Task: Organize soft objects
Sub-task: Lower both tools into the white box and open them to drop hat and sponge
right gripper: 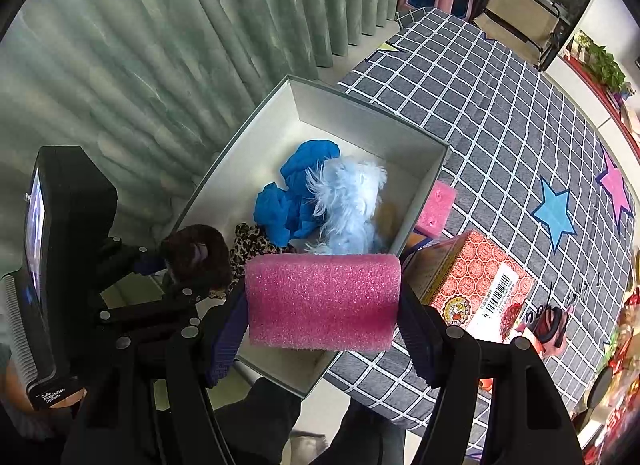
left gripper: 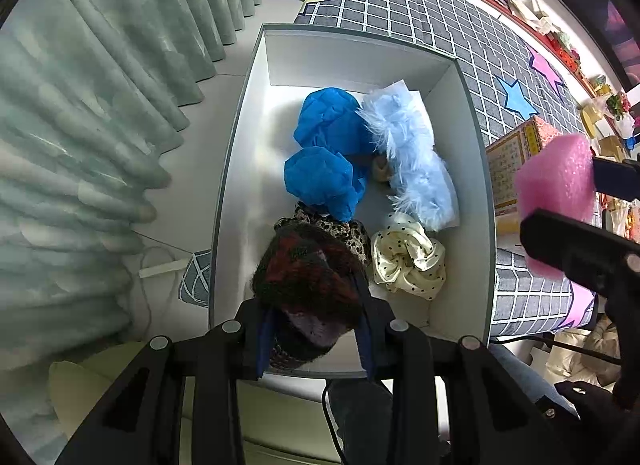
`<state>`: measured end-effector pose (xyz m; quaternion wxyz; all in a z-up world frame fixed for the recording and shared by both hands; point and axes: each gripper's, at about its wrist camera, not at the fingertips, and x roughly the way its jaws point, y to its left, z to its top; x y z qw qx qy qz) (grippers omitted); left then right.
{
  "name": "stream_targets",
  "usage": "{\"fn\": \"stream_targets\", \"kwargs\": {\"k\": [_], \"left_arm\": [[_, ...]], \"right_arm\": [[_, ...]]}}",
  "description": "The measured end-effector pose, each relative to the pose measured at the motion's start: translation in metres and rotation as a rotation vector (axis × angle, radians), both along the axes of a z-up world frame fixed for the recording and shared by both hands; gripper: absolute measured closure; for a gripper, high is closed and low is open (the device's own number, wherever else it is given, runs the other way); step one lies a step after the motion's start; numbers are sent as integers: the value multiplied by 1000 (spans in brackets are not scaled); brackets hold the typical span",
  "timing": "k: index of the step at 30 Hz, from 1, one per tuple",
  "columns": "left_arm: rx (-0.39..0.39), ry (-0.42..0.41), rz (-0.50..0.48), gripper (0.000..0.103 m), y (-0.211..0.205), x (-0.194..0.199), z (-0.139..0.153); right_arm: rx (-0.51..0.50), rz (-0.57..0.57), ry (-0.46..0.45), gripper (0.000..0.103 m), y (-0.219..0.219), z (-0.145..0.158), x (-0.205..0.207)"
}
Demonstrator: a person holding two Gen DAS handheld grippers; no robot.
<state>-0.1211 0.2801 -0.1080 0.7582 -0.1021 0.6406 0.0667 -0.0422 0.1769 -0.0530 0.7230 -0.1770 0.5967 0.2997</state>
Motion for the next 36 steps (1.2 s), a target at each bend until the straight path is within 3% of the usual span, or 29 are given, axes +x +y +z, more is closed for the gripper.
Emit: {"fn": "stream_targets", "kwargs": {"k": [36], "left_arm": [[2,73,-43,66,-9,3,-25]], "right_arm": [[28,-31,61,32,3,-24,5]]}}
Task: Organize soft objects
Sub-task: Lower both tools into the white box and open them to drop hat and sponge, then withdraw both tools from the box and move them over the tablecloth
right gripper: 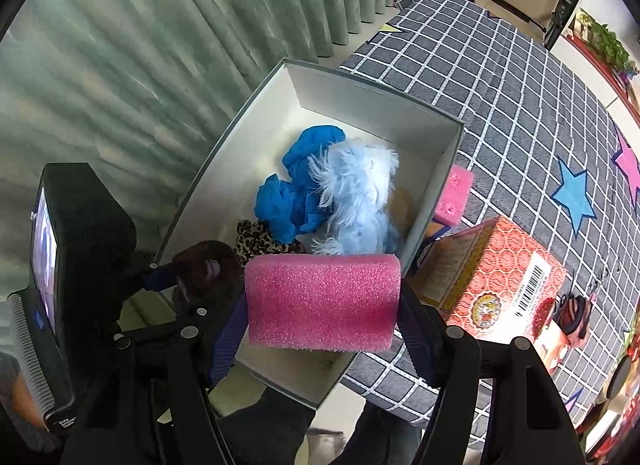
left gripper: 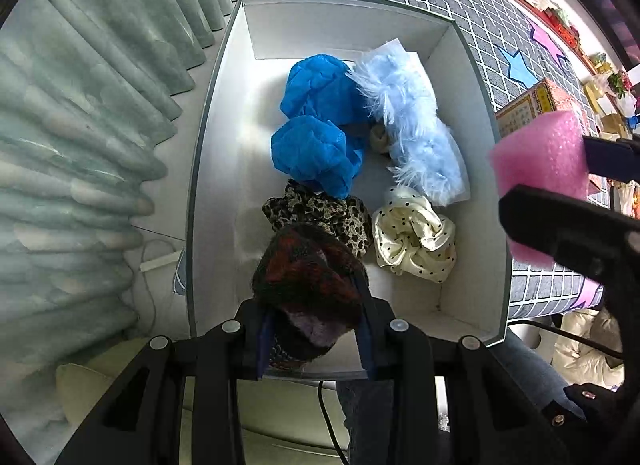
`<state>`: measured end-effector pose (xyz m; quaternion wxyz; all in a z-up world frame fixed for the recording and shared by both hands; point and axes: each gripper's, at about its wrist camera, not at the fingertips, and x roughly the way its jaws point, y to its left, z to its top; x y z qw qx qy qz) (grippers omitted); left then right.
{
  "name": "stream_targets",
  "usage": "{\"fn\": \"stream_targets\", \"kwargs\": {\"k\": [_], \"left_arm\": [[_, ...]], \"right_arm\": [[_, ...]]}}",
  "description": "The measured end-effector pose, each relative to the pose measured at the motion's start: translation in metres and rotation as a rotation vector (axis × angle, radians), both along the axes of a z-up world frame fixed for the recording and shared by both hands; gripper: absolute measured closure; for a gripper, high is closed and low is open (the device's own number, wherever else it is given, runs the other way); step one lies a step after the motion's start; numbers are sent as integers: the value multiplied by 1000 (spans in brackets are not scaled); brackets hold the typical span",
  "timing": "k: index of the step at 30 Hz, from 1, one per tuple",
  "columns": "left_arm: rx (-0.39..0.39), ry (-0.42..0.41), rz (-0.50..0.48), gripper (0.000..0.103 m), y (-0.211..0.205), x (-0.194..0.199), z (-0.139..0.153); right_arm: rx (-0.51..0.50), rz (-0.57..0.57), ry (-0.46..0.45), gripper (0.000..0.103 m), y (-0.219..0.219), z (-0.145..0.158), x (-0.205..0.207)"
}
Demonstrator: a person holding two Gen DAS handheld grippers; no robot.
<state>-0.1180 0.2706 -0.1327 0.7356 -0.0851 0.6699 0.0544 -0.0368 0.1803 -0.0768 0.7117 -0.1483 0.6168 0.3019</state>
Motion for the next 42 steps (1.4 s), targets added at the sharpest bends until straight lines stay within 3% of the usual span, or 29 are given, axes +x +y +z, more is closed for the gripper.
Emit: {"fn": "stream_targets", "kwargs": {"k": [5,8,9,10,12,17,20,25,32,35,38,42], "left_arm": [[-6,-3,16,63,1,2,-4],[-9,-19,22,53,0,3,-4],[-11,-26,24,42,0,4,-4],[-17,-34,33,23,1,3,-3],[-15,-47,50,11,2,4,-1],[-17,-102,84,6,2,8,10],[-32,-130,119,6,4,13,16],[-28,-114,149,6,5,26,12],[-17,-47,213,6,-4,28,2],[-17,-52,233,6,-7,23,8],[7,-39,251,6,-10,19,11],[6,-24,300,6,-16,17,13]], "right_arm": [[38,-1,22,32,0,-4,0],[89,-7,61,29,-4,-5,3],[103,-10,66,15,-5,-4,3],[106,-22,54,2,-8,-2,4],[122,-35,17,1,-16,8,5],[184,-115,-79,1,-56,47,20],[189,-245,-119,1,-101,58,49],[69,-436,-1,1,-167,9,111],[-55,-295,132,1,-135,-59,177],[-113,-84,175,1,-95,-90,195],[-182,97,132,1,-63,-116,202],[-164,202,178,1,-40,-145,205]]}}
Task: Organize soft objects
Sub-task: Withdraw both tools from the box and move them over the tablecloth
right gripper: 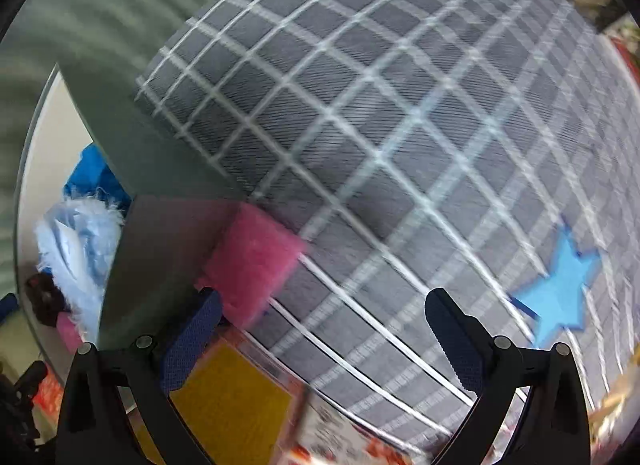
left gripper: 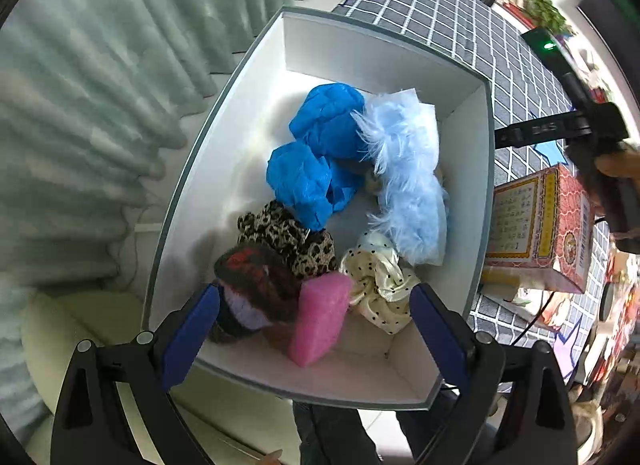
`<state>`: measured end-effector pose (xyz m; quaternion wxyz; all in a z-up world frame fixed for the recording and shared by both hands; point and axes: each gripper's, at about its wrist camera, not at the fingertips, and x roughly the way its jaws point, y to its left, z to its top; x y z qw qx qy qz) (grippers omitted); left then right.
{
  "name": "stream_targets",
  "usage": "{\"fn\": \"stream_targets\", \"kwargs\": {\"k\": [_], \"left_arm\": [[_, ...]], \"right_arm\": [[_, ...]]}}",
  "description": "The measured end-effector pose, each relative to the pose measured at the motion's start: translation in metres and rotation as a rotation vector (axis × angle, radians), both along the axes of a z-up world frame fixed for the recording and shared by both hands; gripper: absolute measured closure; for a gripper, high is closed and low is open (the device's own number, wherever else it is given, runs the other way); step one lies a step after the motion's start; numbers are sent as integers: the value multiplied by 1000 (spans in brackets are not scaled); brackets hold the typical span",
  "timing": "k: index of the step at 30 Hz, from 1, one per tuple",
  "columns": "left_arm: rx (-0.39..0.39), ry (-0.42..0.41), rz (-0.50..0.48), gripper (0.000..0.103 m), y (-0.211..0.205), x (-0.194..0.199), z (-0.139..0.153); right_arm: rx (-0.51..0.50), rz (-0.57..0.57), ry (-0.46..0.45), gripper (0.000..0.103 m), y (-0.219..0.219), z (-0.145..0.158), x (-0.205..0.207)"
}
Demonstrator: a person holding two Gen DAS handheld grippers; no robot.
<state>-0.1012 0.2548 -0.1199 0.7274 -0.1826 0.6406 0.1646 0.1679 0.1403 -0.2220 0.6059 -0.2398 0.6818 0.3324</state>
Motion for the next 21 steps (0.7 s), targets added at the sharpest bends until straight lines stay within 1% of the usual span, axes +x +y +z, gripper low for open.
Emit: {"fn": "stream_targets", "kwargs": {"k": [3,4,6,8,9,11,12,13,14,15,16,17,19,21], "left_arm": [[-2,3,18,6,-5,3,4],[-2,1,20,6,-7,5,5],[0,0,22,6,-13,9,7],[-14,3,25,6,-18,16,6],[-15,3,25,6,-19,19,7],[-4,-10,18,6,-22,24,10],[0,-13,15,6,-22,27,11],[3,-15,13,6,-23,29,13],[4,-19,9,6,-24,32,14],[7,-23,7,6,-25,33,16],[12,-24,5,6,-26,35,17],[15,-24,4,6,-27,37,17],[23,-23,5,6,-29,36,20],[29,-21,4,6,-32,34,23]], "right_arm": [[27,74,37,1,14,-18,-5],[55,64,81,1,14,-24,-2],[65,40,80,1,10,-26,2],[-55,42,-78,1,-3,-26,9],[-51,-7,-76,1,-16,-24,18],[-196,-121,-204,1,-40,-19,35],[-226,-174,-241,1,-51,-16,43],[-167,-235,-206,1,-63,-10,49],[-65,-285,-96,1,-71,-9,52],[10,-296,20,1,-72,-12,51],[43,-269,71,1,-67,-13,46],[58,-226,71,1,-59,-13,41],[82,-76,35,1,-32,-13,22],[91,67,25,1,-11,-18,6]]}}
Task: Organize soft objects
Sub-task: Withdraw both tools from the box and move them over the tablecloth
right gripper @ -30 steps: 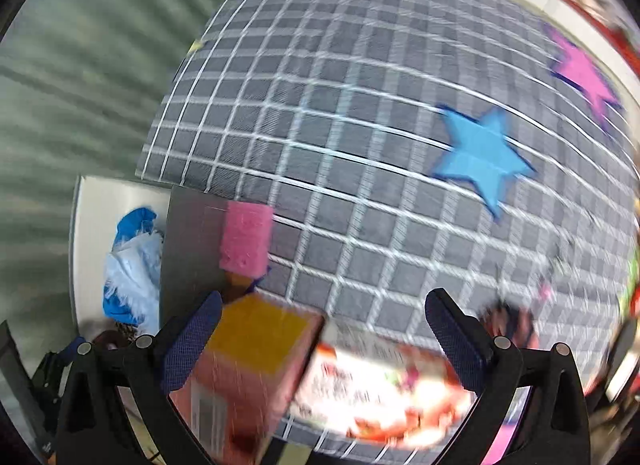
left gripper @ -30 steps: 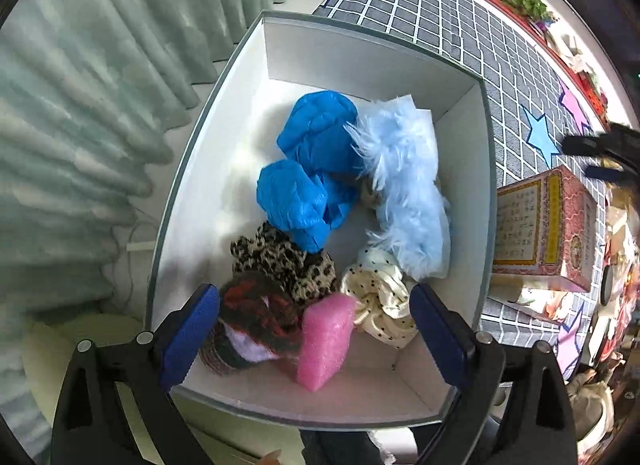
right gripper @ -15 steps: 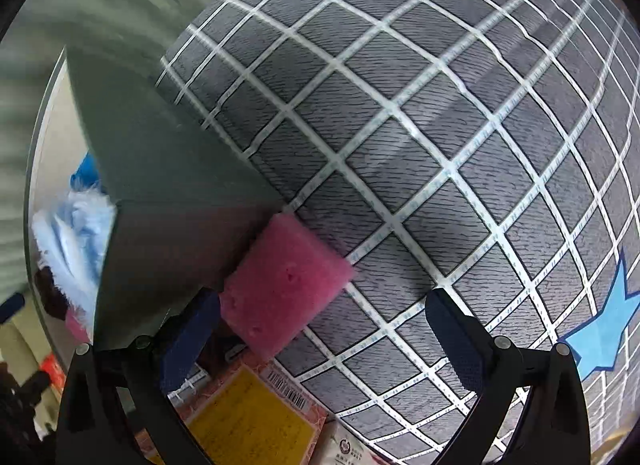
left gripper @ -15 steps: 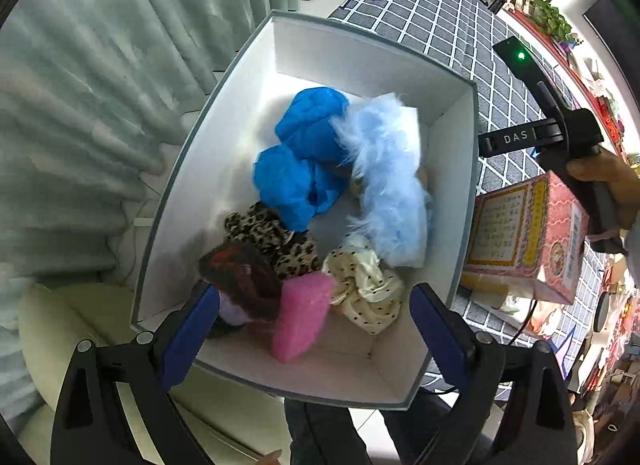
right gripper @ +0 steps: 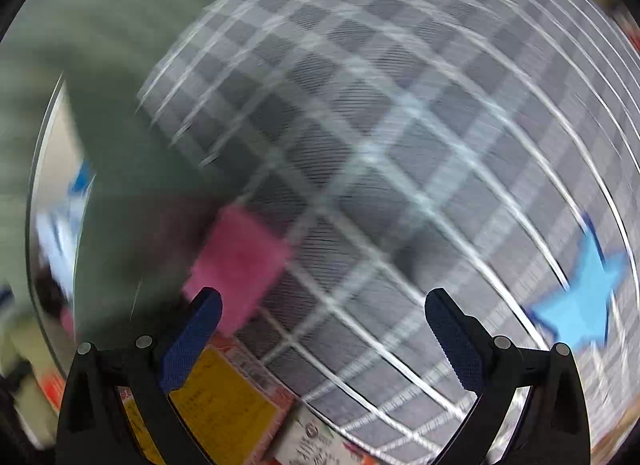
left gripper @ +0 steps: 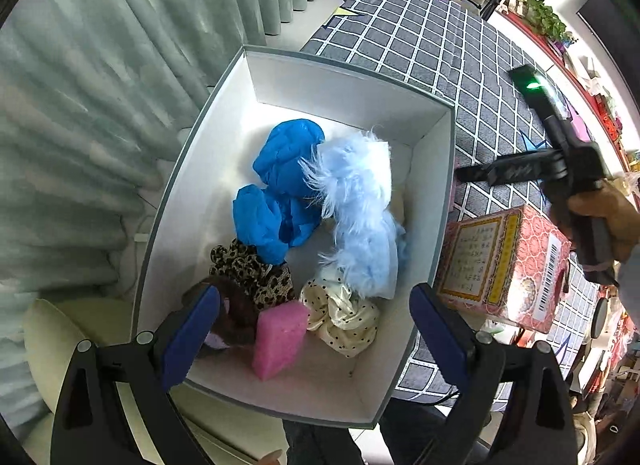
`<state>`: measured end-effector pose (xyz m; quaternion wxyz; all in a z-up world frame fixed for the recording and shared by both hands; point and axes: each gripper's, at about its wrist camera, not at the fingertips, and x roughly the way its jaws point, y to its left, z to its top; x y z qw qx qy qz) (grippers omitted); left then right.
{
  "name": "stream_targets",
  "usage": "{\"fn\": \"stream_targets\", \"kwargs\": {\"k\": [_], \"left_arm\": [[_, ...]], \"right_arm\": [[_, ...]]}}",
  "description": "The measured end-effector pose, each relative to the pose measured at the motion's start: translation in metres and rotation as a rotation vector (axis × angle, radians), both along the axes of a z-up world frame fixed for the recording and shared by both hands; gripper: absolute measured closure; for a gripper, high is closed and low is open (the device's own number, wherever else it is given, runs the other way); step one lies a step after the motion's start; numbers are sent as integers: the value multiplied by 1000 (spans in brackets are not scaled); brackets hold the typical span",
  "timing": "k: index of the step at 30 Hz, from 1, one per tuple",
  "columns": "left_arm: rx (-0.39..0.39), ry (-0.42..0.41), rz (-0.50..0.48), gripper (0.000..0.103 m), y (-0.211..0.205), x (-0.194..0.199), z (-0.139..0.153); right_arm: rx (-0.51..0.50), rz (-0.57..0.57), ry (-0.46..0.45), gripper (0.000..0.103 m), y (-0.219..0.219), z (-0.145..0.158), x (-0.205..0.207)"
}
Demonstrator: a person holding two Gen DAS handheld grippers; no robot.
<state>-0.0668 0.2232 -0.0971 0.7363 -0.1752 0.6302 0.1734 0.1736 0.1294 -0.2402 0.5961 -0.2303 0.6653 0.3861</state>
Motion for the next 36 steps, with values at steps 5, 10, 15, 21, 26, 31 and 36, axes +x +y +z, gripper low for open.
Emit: {"fn": "stream_targets", "kwargs": {"k": [5,10,15,21,26,31,36], "left_arm": [[11,8,12,6,-5,-8,1],[9,10,27,6,-8,-7,2],[2,-15,28,6,-10,-1,7],[-18,-36,-4,6,-17,18,19],[-68,-109,-109,6,-47,65,50],[-107,-107,-241,6,-111,136,58],[-67,-6,-311,6,-167,202,15]], "right_arm": [[52,200,-39,1,23,-4,-18],[-15,147,-125,1,19,-11,-5],[-247,-350,-323,1,-56,5,61],[-106,-622,-202,1,-118,32,85],[-14,-776,-97,1,-194,57,76],[-60,-944,-98,1,-257,78,31],[-138,-1063,-22,1,-334,61,-14]]}}
